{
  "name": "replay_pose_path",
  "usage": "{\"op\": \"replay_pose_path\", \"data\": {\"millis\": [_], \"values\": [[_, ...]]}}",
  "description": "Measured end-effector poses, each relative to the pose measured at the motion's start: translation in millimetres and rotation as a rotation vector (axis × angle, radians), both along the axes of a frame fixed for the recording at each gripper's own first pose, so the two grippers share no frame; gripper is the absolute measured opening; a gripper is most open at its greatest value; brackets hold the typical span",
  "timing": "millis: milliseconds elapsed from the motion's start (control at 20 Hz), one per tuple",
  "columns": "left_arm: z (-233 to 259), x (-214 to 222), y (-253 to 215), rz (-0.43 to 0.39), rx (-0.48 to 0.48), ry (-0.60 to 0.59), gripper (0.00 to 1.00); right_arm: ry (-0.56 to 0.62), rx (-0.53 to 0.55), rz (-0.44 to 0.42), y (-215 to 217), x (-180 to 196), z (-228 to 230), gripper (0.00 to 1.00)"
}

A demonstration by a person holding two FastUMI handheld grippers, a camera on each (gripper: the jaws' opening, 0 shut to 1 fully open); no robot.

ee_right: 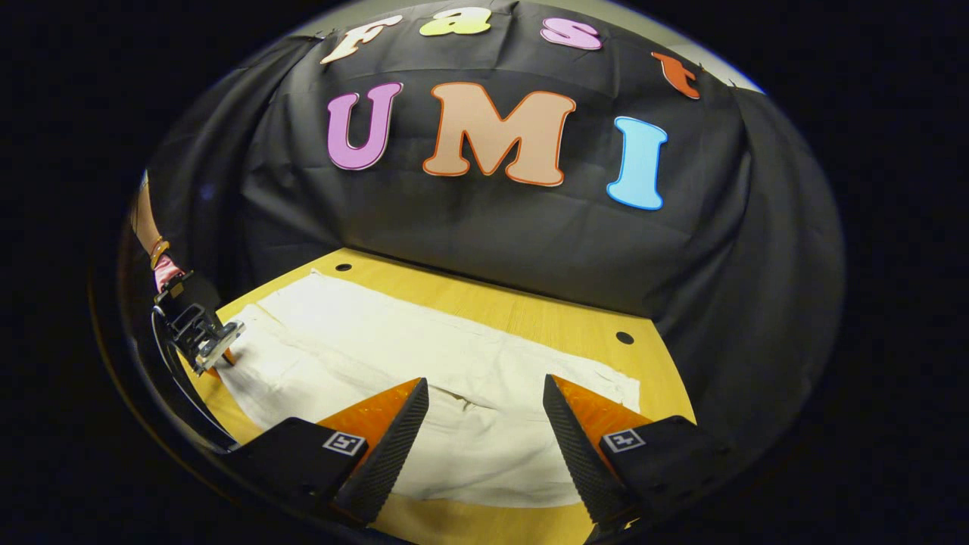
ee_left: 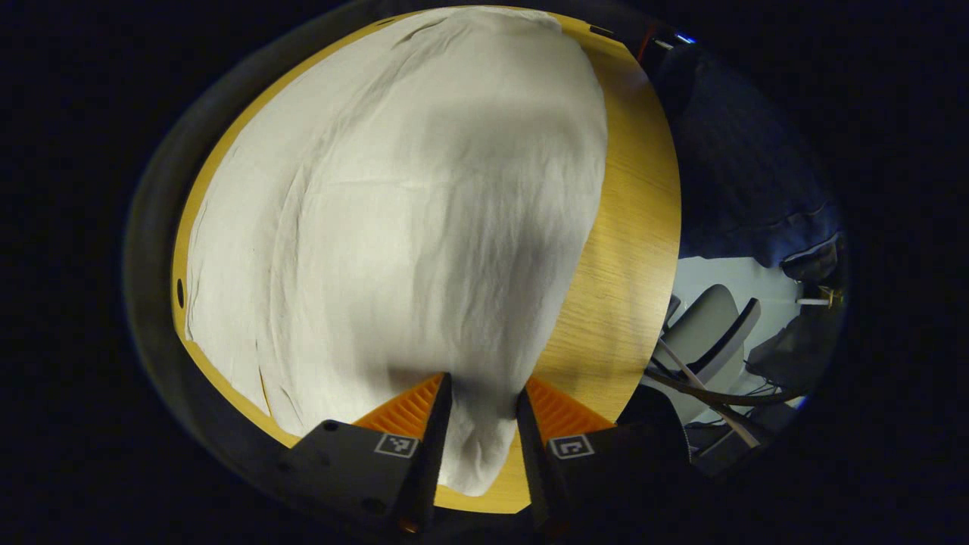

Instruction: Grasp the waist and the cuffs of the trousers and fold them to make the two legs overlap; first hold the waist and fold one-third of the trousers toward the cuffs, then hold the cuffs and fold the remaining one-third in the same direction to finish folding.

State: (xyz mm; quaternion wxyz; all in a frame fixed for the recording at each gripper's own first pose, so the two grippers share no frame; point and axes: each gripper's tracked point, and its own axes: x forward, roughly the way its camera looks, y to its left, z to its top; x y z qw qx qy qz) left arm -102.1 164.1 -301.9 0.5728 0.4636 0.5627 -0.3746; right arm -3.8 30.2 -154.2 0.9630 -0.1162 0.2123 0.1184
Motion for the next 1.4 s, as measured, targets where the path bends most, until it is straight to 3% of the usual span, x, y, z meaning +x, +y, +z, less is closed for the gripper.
{"op": "replay_pose_path", "data": {"millis": [300, 850, 1150, 1400], "values": [[0.1, 9.8, 0.9, -0.031, 0.007, 0.0, 0.02, 0.156, -0.064, 0.122, -29.3, -10.9, -45.1, 0.98], [-5.7, 17.6, -10.0, 0.033, 0.052, -0.021, 0.0, 0.589, -0.449, 0.562, -104.6, -54.6, -170.8, 0.98], [-7.3, 23.9, -23.7, 0.051, 0.067, -0.025, 0.0, 0.741, -0.507, 0.665, -110.9, -59.6, -206.7, 0.98], [-6.1, 24.8, -24.0, 0.074, 0.074, -0.027, 0.0, 0.751, -0.558, 0.69, -112.5, -58.4, -212.0, 0.92]]}}
